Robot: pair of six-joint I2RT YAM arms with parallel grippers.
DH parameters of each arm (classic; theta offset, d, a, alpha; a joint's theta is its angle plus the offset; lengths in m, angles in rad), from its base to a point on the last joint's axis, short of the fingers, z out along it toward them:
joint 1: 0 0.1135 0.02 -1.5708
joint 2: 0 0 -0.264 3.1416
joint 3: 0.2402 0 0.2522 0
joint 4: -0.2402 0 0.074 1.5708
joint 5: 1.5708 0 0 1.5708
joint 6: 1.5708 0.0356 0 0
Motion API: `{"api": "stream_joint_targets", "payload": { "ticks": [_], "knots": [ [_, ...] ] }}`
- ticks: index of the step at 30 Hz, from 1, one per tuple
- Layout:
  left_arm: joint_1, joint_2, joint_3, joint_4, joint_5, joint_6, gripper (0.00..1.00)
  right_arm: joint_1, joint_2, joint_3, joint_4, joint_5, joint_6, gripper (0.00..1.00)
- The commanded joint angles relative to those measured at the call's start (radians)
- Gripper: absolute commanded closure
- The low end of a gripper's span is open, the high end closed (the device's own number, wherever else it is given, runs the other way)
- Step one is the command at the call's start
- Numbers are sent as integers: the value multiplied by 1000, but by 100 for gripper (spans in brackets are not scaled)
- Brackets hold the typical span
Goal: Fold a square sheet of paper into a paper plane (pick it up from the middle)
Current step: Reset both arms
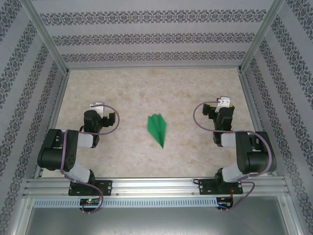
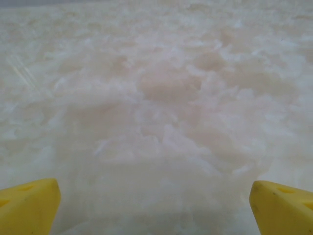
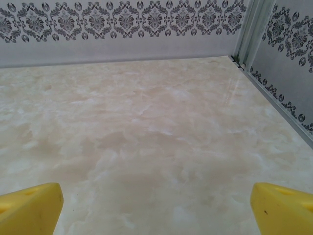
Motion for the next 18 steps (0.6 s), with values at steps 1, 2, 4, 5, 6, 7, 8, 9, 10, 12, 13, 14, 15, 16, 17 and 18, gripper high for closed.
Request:
{"api": "stream_joint_targets", "payload": {
  "ticks": [1,2,4,5,6,7,8,9,10,12,13,14,15,16,17,18],
  "knots": [
    [-10,-1,21,100,15,30,0,-3,-10,9,23,-18,7,2],
    [-10,0,21,102,16,30,0,-3,-10,8,23,-18,7,2],
    [-10,-1,19,103,15,30,0,-2,-10,10,23,-18,7,2],
    [-9,-2,22,98,10,28,0,-3,-10,10,23,-18,6,2],
    [-11,-4,23,95,8,28,0,-3,-9,9,23,-18,7,2],
    [-11,-4,23,92,7,27,0,-2,-11,10,23,-18,6,2],
    [-11,-4,23,91,7,27,0,-2,-10,9,23,-18,7,2],
    [-11,-3,23,92,8,27,0,-3,-10,10,23,-18,6,2],
    [-11,-4,23,91,8,27,0,-3,-10,10,23,-19,7,2],
    [-11,-3,25,90,7,27,0,-3,-9,9,23,-18,7,2],
    [-11,-3,27,89,7,27,0,-3,-11,9,23,-18,6,2],
    [-11,-2,27,87,7,25,0,-2,-10,10,23,-18,6,2],
    [-11,-2,26,86,7,25,0,-3,-10,9,23,-18,7,2],
    [-11,-2,26,89,7,25,0,-3,-9,9,23,-18,5,2],
    [-11,-1,26,90,5,25,0,-3,-10,9,23,-18,6,2],
    [-11,-3,26,90,6,25,0,-3,-9,9,23,-18,6,2]
  ]
}}
